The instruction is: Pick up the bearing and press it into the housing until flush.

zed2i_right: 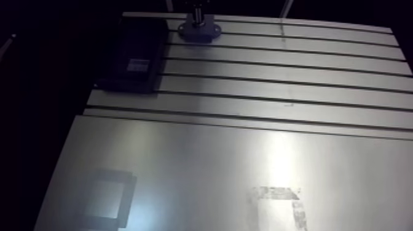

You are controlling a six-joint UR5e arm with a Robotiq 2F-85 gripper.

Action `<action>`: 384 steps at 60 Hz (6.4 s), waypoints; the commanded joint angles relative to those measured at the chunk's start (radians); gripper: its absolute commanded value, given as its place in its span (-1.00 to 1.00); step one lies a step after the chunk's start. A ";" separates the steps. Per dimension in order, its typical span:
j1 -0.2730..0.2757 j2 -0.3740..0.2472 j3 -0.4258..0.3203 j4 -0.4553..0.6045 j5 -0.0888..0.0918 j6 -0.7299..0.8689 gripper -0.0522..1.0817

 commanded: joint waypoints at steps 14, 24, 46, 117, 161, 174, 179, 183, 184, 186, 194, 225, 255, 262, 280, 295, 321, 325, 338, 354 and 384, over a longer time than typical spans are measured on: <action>0.000 0.000 0.001 0.000 0.000 0.000 0.99; 0.000 0.000 0.001 0.000 0.000 0.000 0.99; 0.000 0.006 0.001 0.000 0.000 0.000 0.99; 0.000 0.011 -0.002 0.000 -0.003 0.000 0.99; 0.000 0.020 -0.008 0.000 -0.005 -0.004 0.99; 0.000 0.020 -0.010 0.000 -0.005 -0.006 0.99; 0.000 0.021 -0.009 0.000 -0.005 -0.005 0.99; 0.000 0.020 -0.011 0.000 -0.005 -0.005 0.99; 0.000 0.020 -0.011 0.000 -0.005 -0.005 0.99; 0.000 0.020 -0.013 0.000 -0.005 -0.006 0.99; 0.000 0.010 -0.019 0.002 -0.005 -0.006 0.99; 0.003 -0.053 -0.031 0.082 0.000 -0.008 0.92; 0.003 -0.224 -0.019 0.210 -0.012 -0.002 -0.90; 0.003 -0.272 -0.025 0.241 -0.012 0.006 -0.90; -0.001 -0.345 -0.036 0.281 -0.011 0.011 -0.89; -0.048 -0.401 -0.027 0.317 -0.006 0.006 -0.89; -0.106 -0.488 -0.004 0.391 0.021 -0.002 -0.89; -0.106 -0.495 0.005 0.394 0.020 0.001 -0.89; -0.104 -0.501 0.004 0.399 0.017 0.006 -0.89; -0.101 -0.519 0.006 0.416 0.017 0.008 -0.89; -0.097 -0.531 0.027 0.411 0.020 0.008 -0.89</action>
